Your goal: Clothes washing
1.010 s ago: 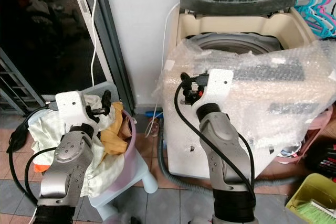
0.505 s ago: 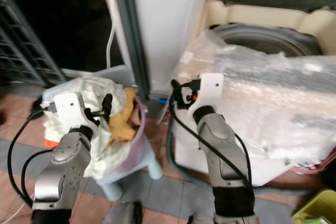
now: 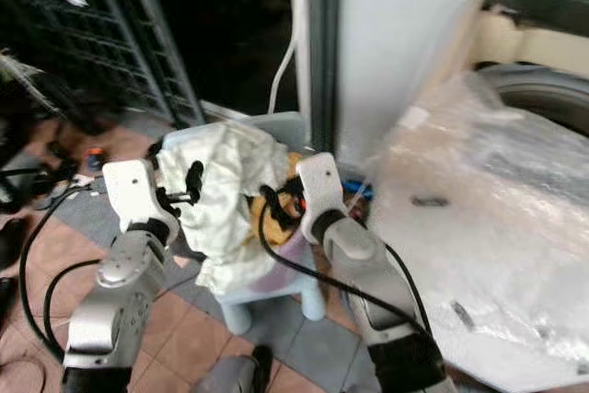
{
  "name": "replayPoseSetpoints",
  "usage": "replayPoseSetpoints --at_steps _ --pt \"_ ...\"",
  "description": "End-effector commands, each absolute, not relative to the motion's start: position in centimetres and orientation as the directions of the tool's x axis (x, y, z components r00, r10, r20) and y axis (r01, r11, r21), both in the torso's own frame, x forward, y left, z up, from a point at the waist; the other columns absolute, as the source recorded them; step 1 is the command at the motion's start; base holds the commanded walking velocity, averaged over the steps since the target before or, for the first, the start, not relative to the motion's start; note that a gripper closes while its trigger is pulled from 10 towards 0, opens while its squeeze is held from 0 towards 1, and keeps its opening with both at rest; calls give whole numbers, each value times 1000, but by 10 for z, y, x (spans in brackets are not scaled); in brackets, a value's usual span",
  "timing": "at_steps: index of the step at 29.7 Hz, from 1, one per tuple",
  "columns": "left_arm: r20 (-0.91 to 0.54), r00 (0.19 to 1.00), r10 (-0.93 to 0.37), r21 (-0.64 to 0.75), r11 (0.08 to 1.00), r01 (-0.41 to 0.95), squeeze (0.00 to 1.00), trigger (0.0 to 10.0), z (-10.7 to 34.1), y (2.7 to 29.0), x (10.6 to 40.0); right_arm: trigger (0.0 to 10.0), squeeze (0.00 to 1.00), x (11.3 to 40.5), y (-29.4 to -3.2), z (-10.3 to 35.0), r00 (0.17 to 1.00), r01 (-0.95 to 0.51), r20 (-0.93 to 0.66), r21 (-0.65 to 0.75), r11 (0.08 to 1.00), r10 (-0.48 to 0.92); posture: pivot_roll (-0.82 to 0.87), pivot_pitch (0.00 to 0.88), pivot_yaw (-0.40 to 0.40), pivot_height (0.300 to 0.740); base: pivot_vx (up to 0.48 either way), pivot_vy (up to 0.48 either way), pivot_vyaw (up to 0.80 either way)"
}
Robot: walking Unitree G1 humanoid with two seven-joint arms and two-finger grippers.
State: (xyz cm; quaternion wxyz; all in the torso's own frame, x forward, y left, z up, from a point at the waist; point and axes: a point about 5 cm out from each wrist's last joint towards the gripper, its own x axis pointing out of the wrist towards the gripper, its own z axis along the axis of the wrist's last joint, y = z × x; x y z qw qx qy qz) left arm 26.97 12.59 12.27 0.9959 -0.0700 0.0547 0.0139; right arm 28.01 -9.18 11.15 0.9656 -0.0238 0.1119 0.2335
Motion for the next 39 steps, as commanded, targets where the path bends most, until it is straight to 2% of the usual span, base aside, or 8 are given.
replayPoseSetpoints --at_steps 1,8,15,24,26,27,28,39 --pt "-104 994 20 -132 991 -33 0 10000 123 125 272 10000 1000 281 -87 115 864 -469 -204 11 883 461 -2 31 92 740 0 0 800" --pt "-98 995 36 -123 991 -48 0 10000 123 126 273 10000 1000 281 -84 111 852 -493 -217 -24 870 477 -6 31 88 740 0 0 799" --pt "-138 989 47 -105 993 -62 0 10000 106 130 279 10000 1000 280 -76 98 838 -516 -242 -54 855 490 -38 0 149 740 0 0 664" --pt "-116 992 48 -112 992 -61 0 10000 113 132 305 10000 1000 299 -89 104 882 -445 -234 -125 887 410 -88 0 100 740 0 0 89" --pt "-115 993 39 -115 992 -52 0 10000 112 128 304 10000 518 301 -101 104 899 -402 -228 -93 911 374 -65 0 95 740 0 0 0" --pt "-115 993 36 -125 991 -51 0 10000 112 127 302 10000 149 299 -104 102 901 -395 -232 -82 915 368 -52 0 92 740 0 0 0" --pt "-116 993 36 -128 990 -51 0 10000 111 127 300 10000 0 298 -107 100 904 -383 -236 -75 921 356 -46 0 91 740 0 0 0" --pt "-137 988 78 -138 986 -97 0 10000 107 135 273 10000 0 292 -107 90 887 -406 -270 -73 911 374 29 16 24 740 136 0 0"
